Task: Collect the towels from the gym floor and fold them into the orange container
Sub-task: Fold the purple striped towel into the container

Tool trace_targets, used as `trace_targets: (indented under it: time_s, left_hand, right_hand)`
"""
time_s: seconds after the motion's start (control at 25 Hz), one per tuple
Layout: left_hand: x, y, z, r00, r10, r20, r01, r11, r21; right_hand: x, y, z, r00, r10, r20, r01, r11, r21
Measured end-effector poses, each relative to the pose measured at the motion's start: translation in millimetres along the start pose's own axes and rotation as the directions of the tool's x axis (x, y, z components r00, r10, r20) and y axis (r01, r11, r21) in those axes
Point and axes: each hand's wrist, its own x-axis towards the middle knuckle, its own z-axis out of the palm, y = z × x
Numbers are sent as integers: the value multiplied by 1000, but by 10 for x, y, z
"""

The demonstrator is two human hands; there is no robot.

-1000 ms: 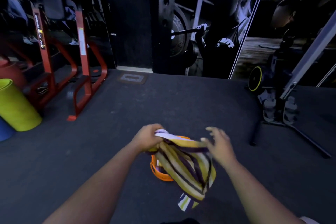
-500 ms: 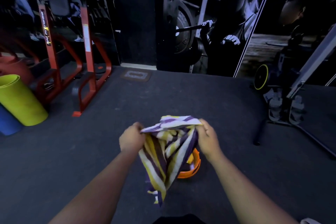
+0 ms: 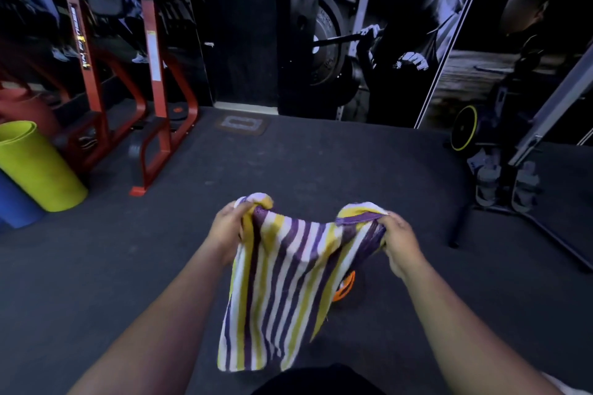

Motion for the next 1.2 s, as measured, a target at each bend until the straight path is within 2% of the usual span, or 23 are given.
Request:
trace_targets:
  time_s: [0.04, 0.08, 0.12, 0.2, 0.24, 0.28, 0.32, 0.36, 0.4, 0.48, 0.52, 0.56, 0.6, 0.68, 0.76, 0.8, 0.84, 0.92, 1.04, 1.12, 1.2]
  left_hand:
    - [-29, 7, 18, 996, -71, 61, 79, 987, -141]
    - [-84, 17, 28, 985, -149, 91, 163, 972, -169]
    - [-115, 4, 26, 972, -203, 120, 217, 969, -120]
    - [-159, -12, 31, 976, -195, 99, 196, 981, 2]
    - [-175, 12, 36, 991, -106, 81, 108, 994, -21]
    - [-199, 49, 54, 997, -21, 78, 30, 994, -108]
    - [-218, 77, 57, 994, 19, 105, 6, 972, -233]
    - [-238, 91, 55, 985, 1, 174, 57, 944, -324]
    - [-255, 67, 57, 965, -85, 247, 162, 936, -311]
    - [-315, -120, 38, 876, -379, 298, 389, 921, 25]
    - [-351, -201, 51, 844, -470, 259, 441, 883, 164]
    - [-365, -246, 66, 844, -486, 228, 442, 870, 216]
    - [-381, -242, 98, 885, -429, 181, 399, 899, 180]
    - [-333, -193, 113, 968, -239, 82, 241, 971, -14]
    - [-278, -142, 101, 995, -98, -26, 95, 988, -118]
    - [-276, -139, 96, 996, -74, -58, 68, 992, -103]
    - [-294, -166, 106, 993, -79, -83, 73, 995, -66]
    - [-270, -286, 110, 973, -187, -133, 192, 981, 27]
    - [-257, -364, 100, 918, -371, -141, 377, 926, 21]
    - [-257, -376, 144, 912, -390, -129, 385, 921, -63]
    - [-307, -351, 231, 960, -264, -98, 257, 963, -76]
  right_hand:
    - [-37, -10, 6, 997, 46, 56, -49, 997, 56]
    - [-56, -7, -16, 993, 60, 100, -65, 996, 53]
    - [-54, 5, -49, 990, 42, 132, -39, 999, -30]
    - [-8, 37, -112, 984, -95, 152, 139, 940, -311]
    - [8, 36, -117, 977, -179, 114, 210, 899, -385]
    - [10, 19, -106, 969, -241, 62, 246, 896, -371]
    - [-17, -30, -70, 968, -250, -4, 240, 935, -263]
    - [-49, -88, -26, 974, -218, -67, 210, 971, -115]
    - [-68, -129, 7, 982, -149, -116, 150, 989, 0]
    - [-85, -149, 30, 989, -40, -141, 54, 994, 91]
    - [-92, -150, 24, 993, -23, -120, 36, 994, 103]
    - [-90, -139, -1, 996, -37, -82, 45, 994, 97]
    - [-84, -122, -40, 997, -62, -40, 65, 996, 58]
    - [-67, -81, -135, 987, -157, 25, 159, 981, -110]
    - [-70, -90, -178, 976, -219, -7, 213, 958, -193]
    - [-82, -114, -173, 975, -219, -45, 207, 959, -196]
    - [-82, -122, -158, 974, -213, -79, 194, 961, -197]
    - [-105, -95, -126, 982, -162, -102, 138, 969, -206]
    - [-137, 61, -141, 984, -171, -48, 158, 966, -204]
    - [-144, 164, -176, 977, -209, -38, 195, 951, -239]
    - [-155, 195, -186, 974, -212, -76, 185, 946, -266]
